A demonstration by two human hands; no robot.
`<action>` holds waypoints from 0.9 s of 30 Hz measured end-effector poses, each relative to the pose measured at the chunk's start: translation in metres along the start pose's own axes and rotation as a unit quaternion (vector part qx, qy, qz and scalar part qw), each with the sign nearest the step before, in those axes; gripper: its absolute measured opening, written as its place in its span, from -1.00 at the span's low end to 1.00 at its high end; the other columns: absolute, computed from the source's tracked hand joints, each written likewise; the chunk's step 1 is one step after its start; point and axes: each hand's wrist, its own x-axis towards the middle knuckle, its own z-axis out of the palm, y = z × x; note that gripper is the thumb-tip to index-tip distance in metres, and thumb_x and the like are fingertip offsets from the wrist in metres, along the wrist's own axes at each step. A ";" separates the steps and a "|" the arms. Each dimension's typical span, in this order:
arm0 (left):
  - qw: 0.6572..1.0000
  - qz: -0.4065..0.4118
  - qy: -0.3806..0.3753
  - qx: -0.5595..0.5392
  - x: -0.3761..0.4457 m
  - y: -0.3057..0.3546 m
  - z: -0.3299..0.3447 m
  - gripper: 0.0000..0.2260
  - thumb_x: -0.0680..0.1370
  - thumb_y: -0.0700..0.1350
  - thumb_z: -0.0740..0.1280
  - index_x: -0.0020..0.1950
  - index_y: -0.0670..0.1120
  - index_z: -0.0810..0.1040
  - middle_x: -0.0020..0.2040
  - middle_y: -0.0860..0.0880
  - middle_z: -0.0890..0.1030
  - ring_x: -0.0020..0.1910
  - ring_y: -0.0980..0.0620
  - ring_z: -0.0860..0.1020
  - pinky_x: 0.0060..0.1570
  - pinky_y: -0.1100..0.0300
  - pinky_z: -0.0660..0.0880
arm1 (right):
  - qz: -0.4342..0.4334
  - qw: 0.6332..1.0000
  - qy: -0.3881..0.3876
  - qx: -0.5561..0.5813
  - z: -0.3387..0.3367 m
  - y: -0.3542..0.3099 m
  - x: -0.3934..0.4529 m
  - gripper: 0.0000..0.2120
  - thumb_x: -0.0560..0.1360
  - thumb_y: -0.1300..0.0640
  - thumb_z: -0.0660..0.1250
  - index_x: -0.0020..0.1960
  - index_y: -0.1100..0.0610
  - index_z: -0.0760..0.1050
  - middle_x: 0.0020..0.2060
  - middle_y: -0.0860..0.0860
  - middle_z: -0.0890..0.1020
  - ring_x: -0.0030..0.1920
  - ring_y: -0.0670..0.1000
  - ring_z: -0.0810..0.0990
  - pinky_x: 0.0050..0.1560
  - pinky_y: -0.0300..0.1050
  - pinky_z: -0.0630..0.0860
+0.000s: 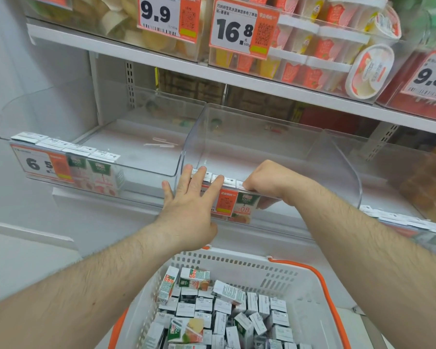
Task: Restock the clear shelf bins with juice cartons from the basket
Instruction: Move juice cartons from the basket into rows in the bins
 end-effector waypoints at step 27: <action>0.944 0.042 -0.322 0.057 -0.024 -0.003 0.142 -0.67 0.57 -0.08 0.24 0.34 -0.01 0.47 0.27 -0.05 0.53 0.16 -0.05 0.50 0.06 0.13 0.46 | -0.014 0.972 -0.160 -0.173 0.167 0.216 -0.025 -0.80 0.51 0.09 0.34 0.01 0.19 0.65 0.02 0.08 0.66 0.01 0.07 0.60 -0.04 -0.13 0.50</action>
